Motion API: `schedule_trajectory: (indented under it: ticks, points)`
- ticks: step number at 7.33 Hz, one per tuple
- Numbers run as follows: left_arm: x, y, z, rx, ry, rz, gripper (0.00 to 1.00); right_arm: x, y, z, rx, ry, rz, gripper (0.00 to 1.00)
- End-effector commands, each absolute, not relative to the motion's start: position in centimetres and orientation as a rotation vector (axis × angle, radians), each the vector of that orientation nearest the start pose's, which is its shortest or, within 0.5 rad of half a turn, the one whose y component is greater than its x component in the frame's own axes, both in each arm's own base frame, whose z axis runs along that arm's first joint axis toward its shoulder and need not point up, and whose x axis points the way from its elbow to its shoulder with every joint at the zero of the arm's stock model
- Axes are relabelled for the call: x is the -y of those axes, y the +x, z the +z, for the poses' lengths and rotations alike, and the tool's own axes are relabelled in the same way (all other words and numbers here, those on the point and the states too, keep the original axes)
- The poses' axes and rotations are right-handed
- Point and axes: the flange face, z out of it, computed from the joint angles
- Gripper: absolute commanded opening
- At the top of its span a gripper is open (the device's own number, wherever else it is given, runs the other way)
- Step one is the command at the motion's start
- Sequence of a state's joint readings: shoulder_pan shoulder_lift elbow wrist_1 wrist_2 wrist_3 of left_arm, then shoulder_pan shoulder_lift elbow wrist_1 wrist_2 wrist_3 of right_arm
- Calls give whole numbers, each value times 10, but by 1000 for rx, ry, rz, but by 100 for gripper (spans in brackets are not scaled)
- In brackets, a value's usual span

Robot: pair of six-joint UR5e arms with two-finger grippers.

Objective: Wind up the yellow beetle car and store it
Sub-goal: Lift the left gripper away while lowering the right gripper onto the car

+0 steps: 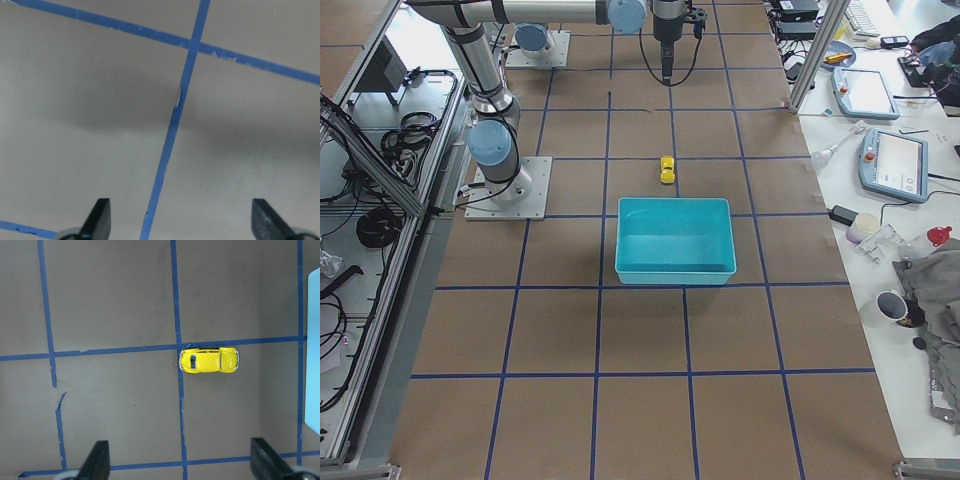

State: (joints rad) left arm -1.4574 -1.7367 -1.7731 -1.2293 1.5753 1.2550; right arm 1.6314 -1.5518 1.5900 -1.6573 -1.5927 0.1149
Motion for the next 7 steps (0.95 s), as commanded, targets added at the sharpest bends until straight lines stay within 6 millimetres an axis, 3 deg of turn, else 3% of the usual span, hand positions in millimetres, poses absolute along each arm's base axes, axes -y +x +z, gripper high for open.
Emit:
schedule_trajectory:
  ticks: [1,3,4,6,7]
  points:
    - [527,-135,418,-2829,1396,75,100,494,160,477,-3159,90,-47,100]
    - [518,-168,456,-2952,1069,53,100,492,161,484,-3154,87,-31,100]
    - [509,-171,475,-2985,950,14,100,484,162,486,-3158,84,50,100]
    - [493,-166,500,-3054,655,-54,100,480,160,453,-3176,80,321,100]
    - [486,-167,506,-3088,520,-59,100,482,160,449,-3172,56,320,100]
